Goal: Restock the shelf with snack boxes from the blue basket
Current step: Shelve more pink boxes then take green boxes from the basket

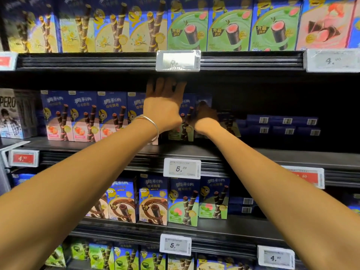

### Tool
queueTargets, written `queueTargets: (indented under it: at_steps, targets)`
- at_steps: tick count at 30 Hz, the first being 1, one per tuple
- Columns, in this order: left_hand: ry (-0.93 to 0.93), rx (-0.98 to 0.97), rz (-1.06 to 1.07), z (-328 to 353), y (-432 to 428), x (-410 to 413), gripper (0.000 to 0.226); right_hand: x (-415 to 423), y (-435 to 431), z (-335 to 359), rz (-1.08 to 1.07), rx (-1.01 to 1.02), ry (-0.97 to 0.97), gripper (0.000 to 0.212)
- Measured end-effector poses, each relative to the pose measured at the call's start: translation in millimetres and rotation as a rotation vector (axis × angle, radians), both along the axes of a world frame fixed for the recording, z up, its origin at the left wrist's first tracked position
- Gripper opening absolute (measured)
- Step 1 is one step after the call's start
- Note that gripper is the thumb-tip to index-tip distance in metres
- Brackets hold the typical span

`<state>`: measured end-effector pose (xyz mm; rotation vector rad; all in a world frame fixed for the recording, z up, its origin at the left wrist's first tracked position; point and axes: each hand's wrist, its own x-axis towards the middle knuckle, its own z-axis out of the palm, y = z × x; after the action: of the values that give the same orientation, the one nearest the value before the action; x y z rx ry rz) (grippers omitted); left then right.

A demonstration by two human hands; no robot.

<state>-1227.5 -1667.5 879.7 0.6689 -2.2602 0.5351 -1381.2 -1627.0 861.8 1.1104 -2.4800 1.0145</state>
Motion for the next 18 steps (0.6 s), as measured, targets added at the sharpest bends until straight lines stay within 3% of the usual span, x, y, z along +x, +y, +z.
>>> queueTargets:
  at_steps: [4,7,12,14,16,18]
  targets:
    - [-0.1,0.101,0.021,15.4,7.4,-10.3,0.071,5.2,-2.9,0.6,-0.019,0.078,0.05,0.064]
    - [-0.143,-0.062,0.056,26.1,12.3,-19.7,0.078,6.9,2.3,2.6,0.034,0.163,0.17,0.061]
    - [-0.171,-0.138,0.059,27.7,19.1,-40.1,0.047,-4.4,33.4,12.4,0.148,0.155,0.203,0.034]
    - [-0.265,0.015,-0.012,26.1,18.1,-48.6,0.048,-18.6,43.0,15.0,0.102,0.079,0.155,0.025]
    - [-0.385,0.309,-0.077,28.0,12.5,-54.6,0.051,-37.0,46.2,14.2,-0.053,0.038,0.111,0.036]
    - [-0.368,0.516,-0.156,32.4,5.0,-59.4,0.065,-52.2,51.1,9.5,-0.169,0.029,0.052,0.05]
